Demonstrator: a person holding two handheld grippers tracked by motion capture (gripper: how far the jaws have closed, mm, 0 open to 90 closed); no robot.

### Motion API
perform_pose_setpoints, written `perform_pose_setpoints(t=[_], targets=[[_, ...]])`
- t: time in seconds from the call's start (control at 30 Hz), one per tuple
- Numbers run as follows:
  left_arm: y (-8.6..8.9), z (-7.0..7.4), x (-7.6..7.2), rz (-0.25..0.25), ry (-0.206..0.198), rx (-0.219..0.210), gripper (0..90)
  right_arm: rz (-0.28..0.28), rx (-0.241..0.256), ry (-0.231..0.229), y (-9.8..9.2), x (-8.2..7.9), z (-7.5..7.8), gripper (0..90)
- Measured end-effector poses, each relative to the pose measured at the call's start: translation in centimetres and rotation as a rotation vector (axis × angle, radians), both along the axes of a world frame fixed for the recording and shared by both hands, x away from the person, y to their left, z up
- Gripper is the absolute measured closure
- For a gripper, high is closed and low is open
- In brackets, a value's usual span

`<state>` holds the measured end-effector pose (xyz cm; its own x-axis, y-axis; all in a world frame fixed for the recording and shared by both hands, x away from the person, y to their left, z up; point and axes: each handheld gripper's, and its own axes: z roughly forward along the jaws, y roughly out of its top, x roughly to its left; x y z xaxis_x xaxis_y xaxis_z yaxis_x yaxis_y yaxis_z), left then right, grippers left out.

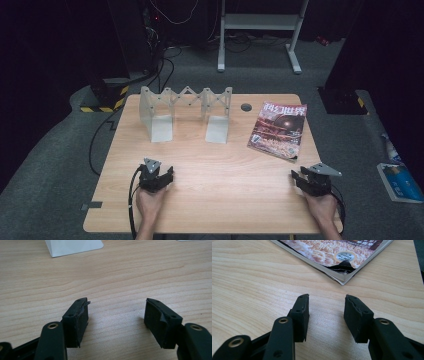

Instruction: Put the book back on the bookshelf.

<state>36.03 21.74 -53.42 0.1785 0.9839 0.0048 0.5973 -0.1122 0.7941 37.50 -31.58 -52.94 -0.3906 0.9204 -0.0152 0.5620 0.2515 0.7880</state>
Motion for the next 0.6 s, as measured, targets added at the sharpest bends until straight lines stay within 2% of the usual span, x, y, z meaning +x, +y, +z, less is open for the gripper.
perform_pose_setpoints(t=[0.27,0.4,0.6], targets=[[-0.01,-0.02,-0.03,-0.005,0.000,-0.006,34.8,0.017,0.000,-0.003,-0.02,-0.16,-0.02,59.9],[0.03,-0.02,-0.06,-0.008,-0.001,-0.015,34.8,0.007,0.037,0.012,-0.38,-0.20,0.13,61.4],[0.21,0.05,-0.12,-0.005,0.004,-0.035,36.1,-0.005,0.065,-0.012,-0.77,-0.47,0.37,61.3]])
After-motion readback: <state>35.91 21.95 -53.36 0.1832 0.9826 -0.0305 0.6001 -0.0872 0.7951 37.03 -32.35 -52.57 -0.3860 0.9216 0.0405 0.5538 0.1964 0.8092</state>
